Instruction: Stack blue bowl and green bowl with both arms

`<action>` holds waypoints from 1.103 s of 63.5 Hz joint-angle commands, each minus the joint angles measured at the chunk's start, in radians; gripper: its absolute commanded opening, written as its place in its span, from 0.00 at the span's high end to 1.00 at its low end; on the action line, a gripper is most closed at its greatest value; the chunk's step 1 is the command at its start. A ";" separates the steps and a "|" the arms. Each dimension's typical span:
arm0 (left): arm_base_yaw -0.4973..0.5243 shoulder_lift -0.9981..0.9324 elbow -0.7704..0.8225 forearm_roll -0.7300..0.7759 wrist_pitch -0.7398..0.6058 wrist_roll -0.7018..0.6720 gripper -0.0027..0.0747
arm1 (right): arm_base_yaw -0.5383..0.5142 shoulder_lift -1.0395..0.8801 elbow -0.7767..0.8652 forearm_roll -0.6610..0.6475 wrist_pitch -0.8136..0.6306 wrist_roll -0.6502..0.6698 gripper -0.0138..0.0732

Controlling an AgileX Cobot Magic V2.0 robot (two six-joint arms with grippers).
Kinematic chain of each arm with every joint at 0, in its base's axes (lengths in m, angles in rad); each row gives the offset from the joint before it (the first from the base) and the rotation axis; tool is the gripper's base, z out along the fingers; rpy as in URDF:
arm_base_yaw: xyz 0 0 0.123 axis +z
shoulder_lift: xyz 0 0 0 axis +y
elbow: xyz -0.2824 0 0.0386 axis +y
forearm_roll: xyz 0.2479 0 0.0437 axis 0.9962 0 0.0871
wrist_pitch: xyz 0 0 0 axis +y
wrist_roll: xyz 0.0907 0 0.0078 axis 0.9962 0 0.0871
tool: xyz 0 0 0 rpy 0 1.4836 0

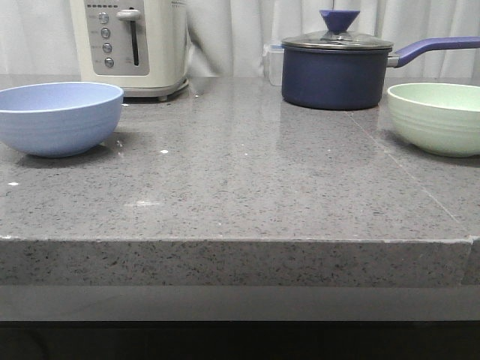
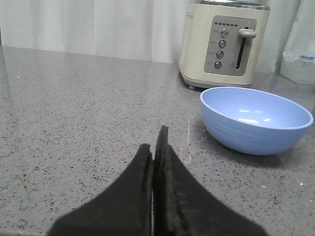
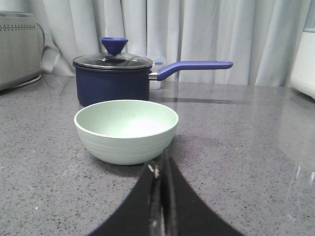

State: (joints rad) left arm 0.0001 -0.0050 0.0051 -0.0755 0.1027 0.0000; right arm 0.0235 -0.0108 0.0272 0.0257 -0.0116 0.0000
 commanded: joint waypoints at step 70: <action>0.002 0.048 -0.397 -0.007 0.015 0.000 0.99 | -0.004 0.044 -0.371 -0.004 0.167 -0.006 0.91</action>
State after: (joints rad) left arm 0.0001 0.0004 -0.2752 -0.0755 0.1098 0.0000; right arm 0.0235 -0.0057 -0.2473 0.0257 0.1634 0.0000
